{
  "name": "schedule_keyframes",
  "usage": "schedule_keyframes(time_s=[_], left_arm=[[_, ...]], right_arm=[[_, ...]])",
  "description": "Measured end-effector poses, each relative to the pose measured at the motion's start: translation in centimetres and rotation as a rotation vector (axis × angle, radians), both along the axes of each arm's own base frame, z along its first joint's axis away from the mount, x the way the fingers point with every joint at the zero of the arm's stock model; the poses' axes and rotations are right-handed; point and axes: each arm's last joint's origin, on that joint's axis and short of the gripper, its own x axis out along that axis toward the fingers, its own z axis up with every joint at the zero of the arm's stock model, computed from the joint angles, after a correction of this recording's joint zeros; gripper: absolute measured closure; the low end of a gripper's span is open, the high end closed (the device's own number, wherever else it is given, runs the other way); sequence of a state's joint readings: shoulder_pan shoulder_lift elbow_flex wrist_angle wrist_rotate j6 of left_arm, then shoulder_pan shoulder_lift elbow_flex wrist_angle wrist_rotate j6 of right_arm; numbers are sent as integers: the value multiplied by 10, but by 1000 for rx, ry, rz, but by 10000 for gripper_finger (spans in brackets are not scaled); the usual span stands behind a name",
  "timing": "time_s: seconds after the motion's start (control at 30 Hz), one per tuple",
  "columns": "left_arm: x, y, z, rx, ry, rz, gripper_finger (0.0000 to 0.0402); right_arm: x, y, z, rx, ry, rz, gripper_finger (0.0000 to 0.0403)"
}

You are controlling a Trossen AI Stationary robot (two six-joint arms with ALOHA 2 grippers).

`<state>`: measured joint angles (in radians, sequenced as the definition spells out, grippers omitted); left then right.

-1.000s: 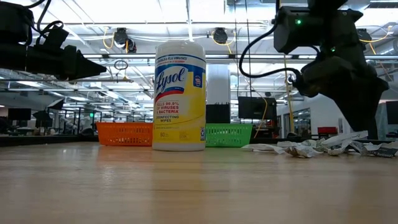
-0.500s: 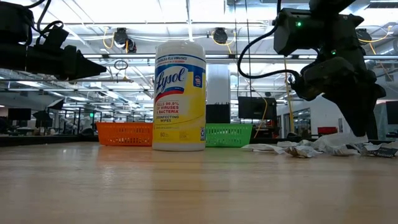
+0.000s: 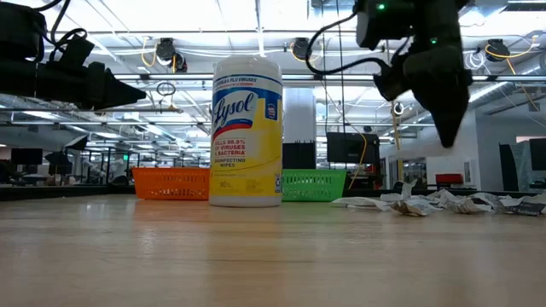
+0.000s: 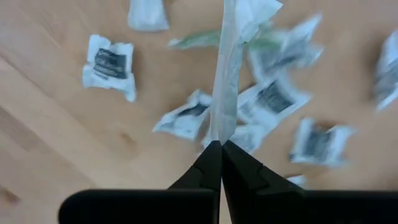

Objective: Pick & Place First Aid Supplies
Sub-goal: Put the green bandage into the green bin

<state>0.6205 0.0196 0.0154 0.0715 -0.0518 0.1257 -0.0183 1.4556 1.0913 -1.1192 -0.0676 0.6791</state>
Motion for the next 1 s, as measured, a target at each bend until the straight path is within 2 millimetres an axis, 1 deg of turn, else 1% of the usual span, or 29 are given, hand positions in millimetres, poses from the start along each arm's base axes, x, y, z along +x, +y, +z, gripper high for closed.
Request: schedule_keyframes(time_s=[0.1,0.23,0.4,0.5,0.67,0.83,1.0], left_arm=[[0,0,0,0,0,0,91],[0,0,0,0,0,0,91],[0,0,0,0,0,0,91],[0,0,0,0,0,0,91],[0,0,0,0,0,0,91],[0,0,0,0,0,0,91],[0,0,0,0,0,0,92]], right_arm=[[3,-7,6,-46,19,116,402],[9,-17,8,-89,28,274,402],[23,-38,12,-117,26,386,403],[38,-54,16,-171,34,432,403],[65,-84,18,-191,-1,493,403],[92,-115,15,-260,-43,545,403],[111,-141,8,-314,-106,586,403]])
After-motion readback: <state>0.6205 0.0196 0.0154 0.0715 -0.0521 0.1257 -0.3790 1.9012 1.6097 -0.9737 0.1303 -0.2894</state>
